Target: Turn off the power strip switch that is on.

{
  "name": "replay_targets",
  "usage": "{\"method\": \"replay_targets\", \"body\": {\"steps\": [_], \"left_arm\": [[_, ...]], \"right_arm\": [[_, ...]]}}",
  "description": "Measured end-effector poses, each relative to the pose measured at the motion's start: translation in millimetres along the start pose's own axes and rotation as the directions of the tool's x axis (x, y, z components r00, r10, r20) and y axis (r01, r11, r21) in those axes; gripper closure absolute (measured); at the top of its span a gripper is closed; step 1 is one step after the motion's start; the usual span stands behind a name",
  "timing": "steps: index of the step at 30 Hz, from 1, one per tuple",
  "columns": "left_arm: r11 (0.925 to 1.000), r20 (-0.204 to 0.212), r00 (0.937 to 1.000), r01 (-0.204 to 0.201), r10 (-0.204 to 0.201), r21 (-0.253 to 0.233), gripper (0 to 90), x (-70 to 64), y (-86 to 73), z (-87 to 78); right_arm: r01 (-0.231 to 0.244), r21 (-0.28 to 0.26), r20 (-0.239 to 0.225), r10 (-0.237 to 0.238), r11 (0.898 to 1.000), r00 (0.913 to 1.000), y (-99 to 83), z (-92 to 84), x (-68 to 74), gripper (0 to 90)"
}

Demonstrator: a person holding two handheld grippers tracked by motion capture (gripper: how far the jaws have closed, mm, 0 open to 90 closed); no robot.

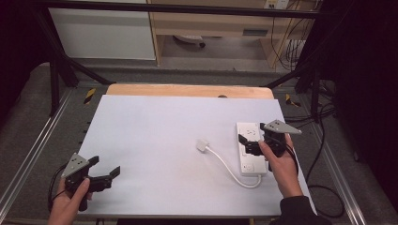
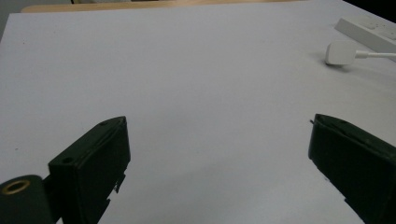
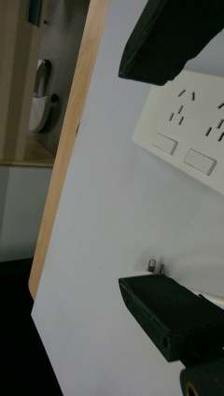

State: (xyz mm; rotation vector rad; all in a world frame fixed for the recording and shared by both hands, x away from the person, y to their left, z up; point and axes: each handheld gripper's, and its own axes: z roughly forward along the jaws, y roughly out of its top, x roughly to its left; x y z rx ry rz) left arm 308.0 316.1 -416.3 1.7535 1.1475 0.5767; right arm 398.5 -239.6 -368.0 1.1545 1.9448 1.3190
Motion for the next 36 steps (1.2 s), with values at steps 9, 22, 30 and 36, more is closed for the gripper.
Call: {"method": "replay_targets", "body": {"steps": [9,22,30,36], "left_arm": [[1.0000,0.000,1.0000,0.000,0.000,0.000,5.3,0.0,0.0,0.0],[1.0000,0.000,1.0000,0.002,-0.002,-0.003,5.3,-0.2,0.1,-0.3],[1.0000,0.000,1.0000,0.001,-0.001,-0.004,5.4,-0.2,0.2,-0.4],[1.0000,-0.001,1.0000,0.002,-0.002,-0.004,5.3,-0.3,0.1,-0.3]], "right_arm": [[-0.014,-0.033,0.008,0.014,0.999,0.9999,-0.3,-15.0,-6.8,2.4],[-0.022,-0.071,0.033,0.025,0.997,0.9991,-4.8,-35.5,-18.1,2.2],[-0.009,-0.080,0.055,0.014,0.997,0.9984,-12.1,-47.9,-24.6,2.6],[0.023,-0.080,0.076,-0.017,0.996,0.9969,-20.6,-55.8,-28.4,3.0]]}}
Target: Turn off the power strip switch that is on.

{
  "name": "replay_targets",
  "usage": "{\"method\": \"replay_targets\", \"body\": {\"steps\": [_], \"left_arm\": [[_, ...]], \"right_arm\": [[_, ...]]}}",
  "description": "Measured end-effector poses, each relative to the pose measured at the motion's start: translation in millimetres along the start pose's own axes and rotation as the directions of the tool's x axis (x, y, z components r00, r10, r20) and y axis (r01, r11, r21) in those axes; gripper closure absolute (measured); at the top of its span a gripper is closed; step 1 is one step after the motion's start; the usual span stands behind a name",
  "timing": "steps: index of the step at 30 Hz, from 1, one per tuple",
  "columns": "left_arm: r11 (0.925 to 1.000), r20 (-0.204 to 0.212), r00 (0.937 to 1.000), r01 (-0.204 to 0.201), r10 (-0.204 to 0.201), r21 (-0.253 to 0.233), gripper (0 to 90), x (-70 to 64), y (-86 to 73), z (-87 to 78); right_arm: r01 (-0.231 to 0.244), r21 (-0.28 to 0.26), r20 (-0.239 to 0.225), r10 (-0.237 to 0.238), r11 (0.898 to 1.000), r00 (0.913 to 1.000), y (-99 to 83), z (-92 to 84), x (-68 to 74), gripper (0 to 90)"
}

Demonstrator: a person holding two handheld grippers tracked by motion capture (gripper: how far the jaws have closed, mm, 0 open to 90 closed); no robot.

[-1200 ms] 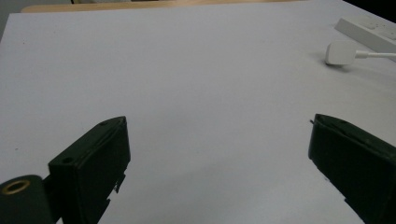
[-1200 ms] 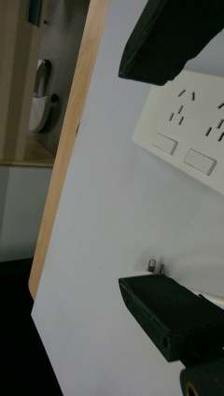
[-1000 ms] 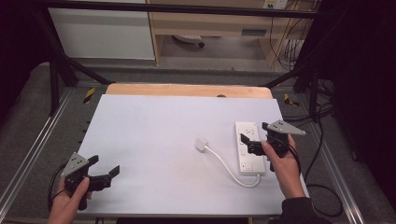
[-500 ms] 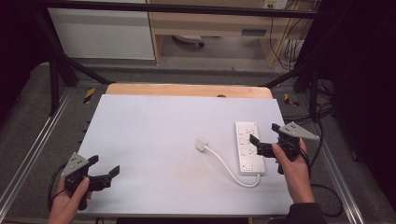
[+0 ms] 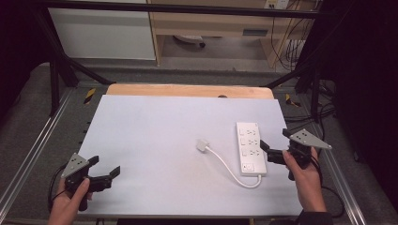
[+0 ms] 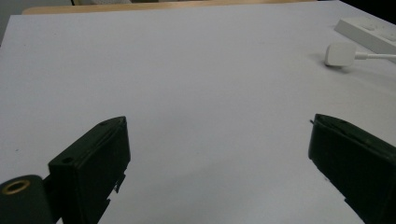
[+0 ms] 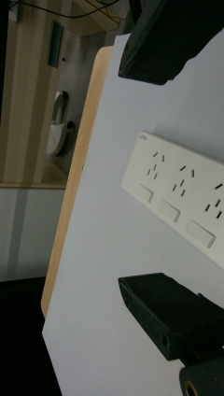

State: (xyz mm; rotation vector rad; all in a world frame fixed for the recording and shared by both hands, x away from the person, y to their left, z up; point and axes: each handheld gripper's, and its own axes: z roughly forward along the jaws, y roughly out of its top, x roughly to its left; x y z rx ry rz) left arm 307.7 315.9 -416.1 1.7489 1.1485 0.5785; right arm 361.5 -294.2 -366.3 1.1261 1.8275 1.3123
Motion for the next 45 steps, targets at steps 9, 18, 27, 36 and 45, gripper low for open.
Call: {"method": "replay_targets", "body": {"steps": [9,18,27,36,45], "left_arm": [[1.0000,0.001,1.0000,-0.001,0.001,0.000,5.4,-0.1,0.0,0.2],[1.0000,0.000,1.0000,0.001,-0.001,0.000,5.3,0.0,-0.1,0.3],[1.0000,0.001,1.0000,0.001,-0.001,-0.002,5.4,0.0,0.0,0.1],[1.0000,0.003,1.0000,-0.005,0.005,-0.003,5.4,0.0,0.4,-0.3],[1.0000,0.002,1.0000,-0.006,0.006,-0.004,5.3,-0.3,0.6,-0.4]], "right_arm": [[0.005,-0.026,0.038,-0.004,1.000,0.9993,-16.7,-11.4,-11.1,2.9],[-0.020,-0.026,0.052,0.021,0.999,0.9984,-36.8,-18.5,-21.0,3.1],[-0.040,0.010,0.041,0.039,0.999,0.9984,-59.1,-15.6,-24.4,3.4],[-0.051,0.063,0.018,0.050,0.997,0.9986,-77.8,-9.5,-21.3,3.0],[-0.029,0.146,-0.030,0.034,0.989,0.9990,-89.1,-3.1,-14.1,3.0]]}}
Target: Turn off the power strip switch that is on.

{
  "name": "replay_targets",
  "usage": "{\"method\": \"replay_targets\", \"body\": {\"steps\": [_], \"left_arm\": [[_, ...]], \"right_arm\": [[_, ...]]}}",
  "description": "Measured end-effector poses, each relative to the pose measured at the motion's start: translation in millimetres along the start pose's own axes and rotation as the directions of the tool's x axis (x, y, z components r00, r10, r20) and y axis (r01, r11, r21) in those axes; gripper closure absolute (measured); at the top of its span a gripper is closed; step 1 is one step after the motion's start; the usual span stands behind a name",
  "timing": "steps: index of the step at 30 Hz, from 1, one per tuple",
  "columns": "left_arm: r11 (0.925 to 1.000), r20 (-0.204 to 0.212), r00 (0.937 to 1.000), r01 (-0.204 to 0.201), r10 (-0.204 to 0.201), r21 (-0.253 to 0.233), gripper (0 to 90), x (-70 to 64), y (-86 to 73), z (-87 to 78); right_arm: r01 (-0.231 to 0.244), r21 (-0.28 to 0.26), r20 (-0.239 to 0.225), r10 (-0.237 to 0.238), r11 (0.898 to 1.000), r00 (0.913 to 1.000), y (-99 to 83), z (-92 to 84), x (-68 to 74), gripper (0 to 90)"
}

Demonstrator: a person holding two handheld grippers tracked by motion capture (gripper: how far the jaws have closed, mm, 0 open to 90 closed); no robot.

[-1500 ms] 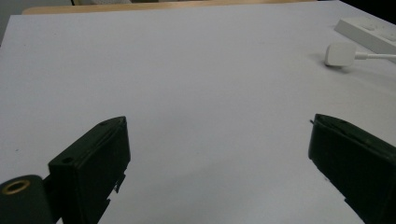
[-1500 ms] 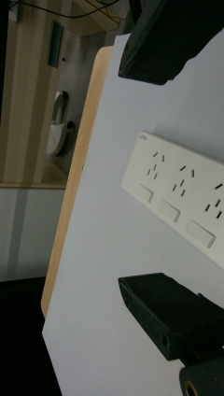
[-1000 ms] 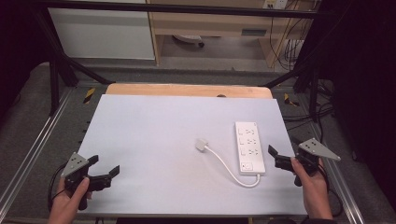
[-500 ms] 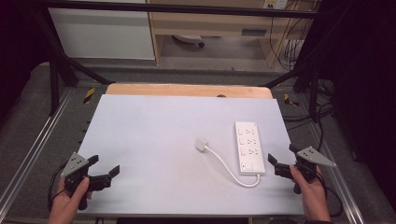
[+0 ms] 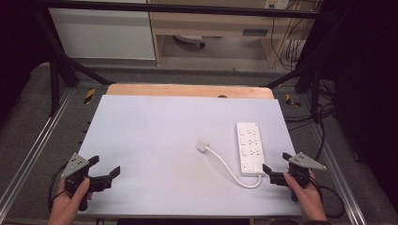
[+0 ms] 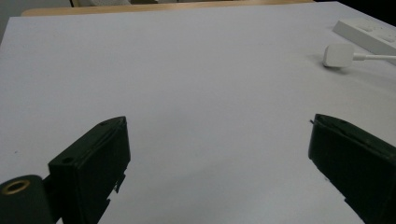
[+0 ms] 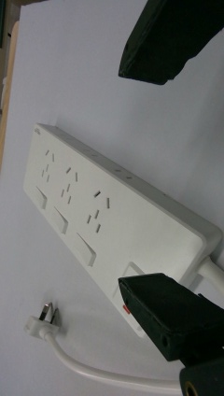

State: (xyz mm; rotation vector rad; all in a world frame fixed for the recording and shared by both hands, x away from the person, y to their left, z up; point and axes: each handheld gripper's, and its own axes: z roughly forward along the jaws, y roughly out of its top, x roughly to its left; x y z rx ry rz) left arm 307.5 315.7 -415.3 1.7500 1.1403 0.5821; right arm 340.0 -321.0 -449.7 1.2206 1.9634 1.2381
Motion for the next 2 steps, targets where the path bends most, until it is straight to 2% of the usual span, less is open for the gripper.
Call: {"method": "replay_targets", "body": {"steps": [2], "left_arm": [[1.0000,0.002,1.0000,0.000,0.000,-0.001,5.4,-0.3,0.2,0.1]], "right_arm": [[-0.012,-0.004,0.002,0.012,1.000,0.9999,0.2,-1.1,0.2,2.9]]}}
